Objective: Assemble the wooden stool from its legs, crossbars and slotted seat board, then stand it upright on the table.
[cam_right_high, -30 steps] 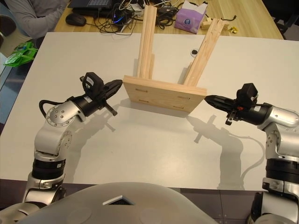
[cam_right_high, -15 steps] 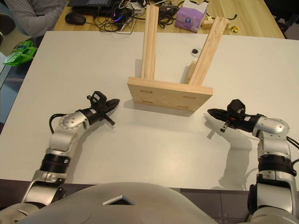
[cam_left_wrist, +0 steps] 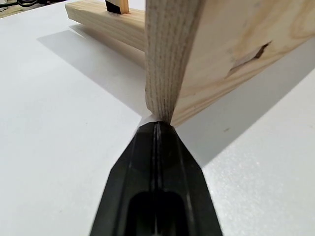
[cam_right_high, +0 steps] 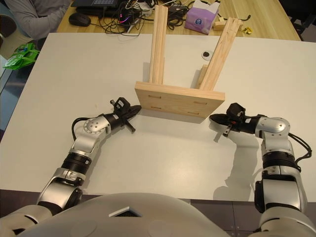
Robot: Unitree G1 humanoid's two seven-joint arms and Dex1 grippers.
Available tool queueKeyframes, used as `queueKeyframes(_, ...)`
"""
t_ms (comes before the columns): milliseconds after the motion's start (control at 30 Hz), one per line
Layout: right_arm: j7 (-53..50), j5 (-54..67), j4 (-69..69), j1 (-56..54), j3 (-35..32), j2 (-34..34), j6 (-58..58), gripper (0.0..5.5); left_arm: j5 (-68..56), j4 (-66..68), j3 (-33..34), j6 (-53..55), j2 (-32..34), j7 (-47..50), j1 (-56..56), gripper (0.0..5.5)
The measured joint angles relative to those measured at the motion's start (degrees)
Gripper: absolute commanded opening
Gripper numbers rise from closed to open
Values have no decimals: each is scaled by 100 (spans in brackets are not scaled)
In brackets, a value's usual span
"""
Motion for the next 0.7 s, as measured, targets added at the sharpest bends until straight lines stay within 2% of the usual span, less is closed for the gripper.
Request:
queueKeyframes(400, -39, -73, 6, -158, 70, 59, 130, 0, -10, -261, -18, 204, -10, -7, 103, 2)
queueKeyframes(500, 127, 161, -248, -34, -38, 56, 504, 0, -123, -603, -18, 377, 98, -204, 313, 2)
queueKeyframes(700, 628, 814, -1633, 406, -272, -187, 1769, 0, -318, -1464, 5, 955, 512, -631, 663, 2)
